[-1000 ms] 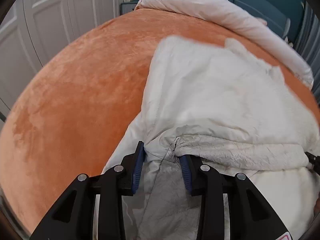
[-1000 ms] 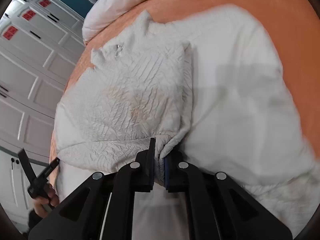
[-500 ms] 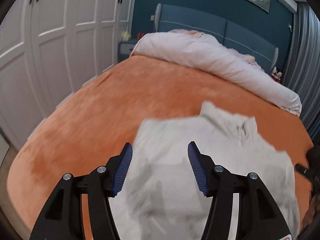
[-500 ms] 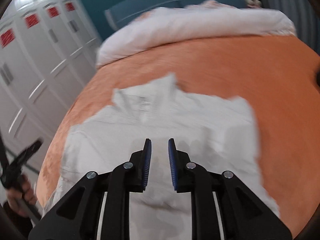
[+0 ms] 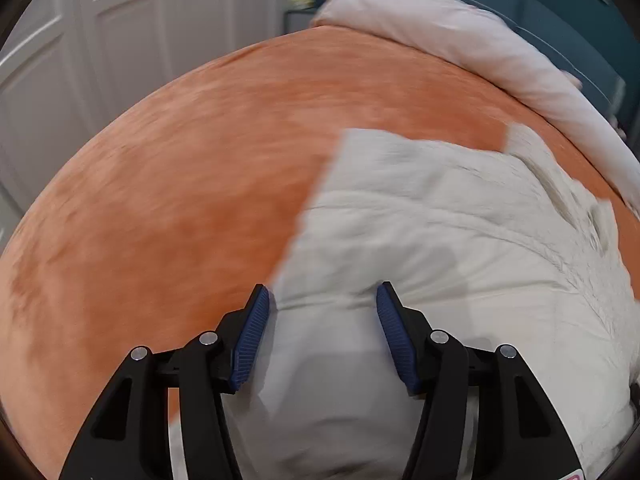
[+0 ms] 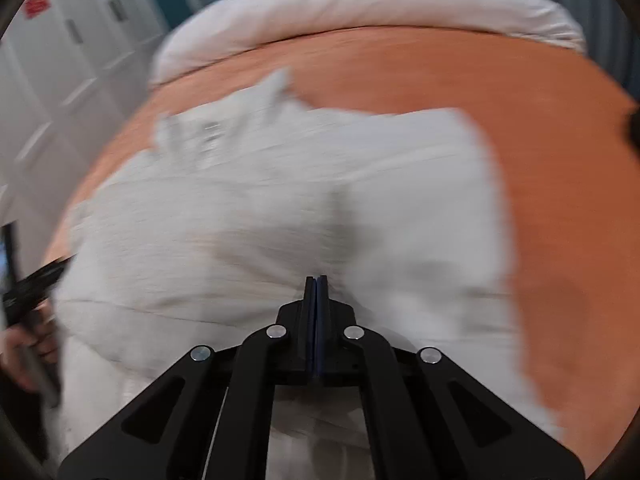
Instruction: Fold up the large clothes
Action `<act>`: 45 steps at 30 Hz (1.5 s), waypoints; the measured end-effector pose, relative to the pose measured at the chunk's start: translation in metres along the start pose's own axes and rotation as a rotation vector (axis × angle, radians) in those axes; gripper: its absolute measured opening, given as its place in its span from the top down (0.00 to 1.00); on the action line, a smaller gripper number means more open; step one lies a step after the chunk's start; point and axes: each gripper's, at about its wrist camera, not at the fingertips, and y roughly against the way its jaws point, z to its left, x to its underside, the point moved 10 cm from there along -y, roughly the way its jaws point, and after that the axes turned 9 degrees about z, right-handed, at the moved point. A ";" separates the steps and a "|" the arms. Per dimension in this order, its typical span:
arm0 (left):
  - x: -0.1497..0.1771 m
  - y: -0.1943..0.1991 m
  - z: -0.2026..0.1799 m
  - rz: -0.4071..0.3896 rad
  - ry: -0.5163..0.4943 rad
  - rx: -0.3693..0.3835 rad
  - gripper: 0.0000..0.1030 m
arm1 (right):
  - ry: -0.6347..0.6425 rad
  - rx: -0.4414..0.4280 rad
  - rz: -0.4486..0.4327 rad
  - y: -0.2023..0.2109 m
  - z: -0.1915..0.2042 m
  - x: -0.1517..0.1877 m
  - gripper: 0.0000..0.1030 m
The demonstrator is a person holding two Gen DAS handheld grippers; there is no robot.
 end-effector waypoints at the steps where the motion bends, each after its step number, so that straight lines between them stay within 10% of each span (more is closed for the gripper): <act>1: -0.001 0.007 0.007 0.000 0.021 0.009 0.49 | -0.005 0.031 -0.022 0.007 -0.004 -0.007 0.95; 6: -0.047 0.054 -0.008 -0.140 -0.022 0.064 0.49 | 0.088 -0.150 -0.101 0.035 0.057 -0.081 0.88; 10: -0.086 0.030 -0.051 -0.148 -0.057 0.071 0.41 | 0.203 -0.312 -0.058 -0.001 0.162 -0.143 0.60; 19: -0.067 -0.051 -0.050 -0.100 -0.050 -0.039 0.42 | 0.281 -0.219 0.112 -0.130 0.271 -0.190 0.52; 22: -0.067 -0.055 -0.048 -0.110 -0.039 -0.029 0.41 | 0.290 -0.226 0.138 -0.146 0.275 -0.191 0.95; 30: -0.065 -0.058 -0.047 -0.142 -0.039 -0.054 0.41 | 0.058 -0.351 0.107 -0.179 0.241 -0.203 0.97; 35: -0.065 -0.059 -0.047 -0.137 -0.039 -0.056 0.41 | -0.189 -0.303 -0.129 -0.094 0.165 -0.239 0.92; 40: -0.071 -0.038 -0.049 -0.131 -0.036 -0.022 0.41 | -0.080 -0.213 -0.148 -0.028 0.083 -0.187 0.89; 45: -0.086 0.041 -0.120 -0.238 -0.125 0.145 0.39 | -0.057 -0.083 -0.023 -0.055 0.008 -0.117 0.88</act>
